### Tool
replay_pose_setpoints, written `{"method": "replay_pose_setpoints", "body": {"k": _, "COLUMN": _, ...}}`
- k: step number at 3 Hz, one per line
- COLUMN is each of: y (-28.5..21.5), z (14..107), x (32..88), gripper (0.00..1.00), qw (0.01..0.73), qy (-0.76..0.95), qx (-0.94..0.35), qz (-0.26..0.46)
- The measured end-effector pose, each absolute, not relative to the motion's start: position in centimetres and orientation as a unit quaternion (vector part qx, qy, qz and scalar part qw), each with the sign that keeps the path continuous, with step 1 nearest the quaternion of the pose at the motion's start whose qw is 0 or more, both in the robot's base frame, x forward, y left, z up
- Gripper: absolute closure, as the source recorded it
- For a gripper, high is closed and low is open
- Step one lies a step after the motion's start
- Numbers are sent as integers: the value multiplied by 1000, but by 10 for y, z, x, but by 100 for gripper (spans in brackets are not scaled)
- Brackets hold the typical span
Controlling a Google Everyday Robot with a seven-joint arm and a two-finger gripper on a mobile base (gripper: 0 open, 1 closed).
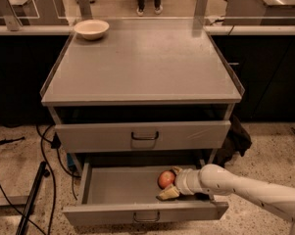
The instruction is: Pick apple from middle drawer and place on counter
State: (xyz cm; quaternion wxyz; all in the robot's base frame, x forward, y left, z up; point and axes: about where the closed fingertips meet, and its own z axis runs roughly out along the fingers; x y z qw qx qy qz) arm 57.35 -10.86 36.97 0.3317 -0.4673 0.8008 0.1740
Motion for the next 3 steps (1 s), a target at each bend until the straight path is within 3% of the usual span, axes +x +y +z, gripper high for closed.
{"method": "replay_pose_setpoints", "body": {"k": 1, "y": -108, "z": 368, "x": 574, "gripper": 40, "qw": 333, "qy": 800, "qx": -467, "qz": 175}}
{"method": "replay_pose_setpoints", "body": {"k": 3, "y": -108, "z": 368, "x": 574, "gripper": 87, "qw": 333, "qy": 800, "qx": -467, "qz": 175}}
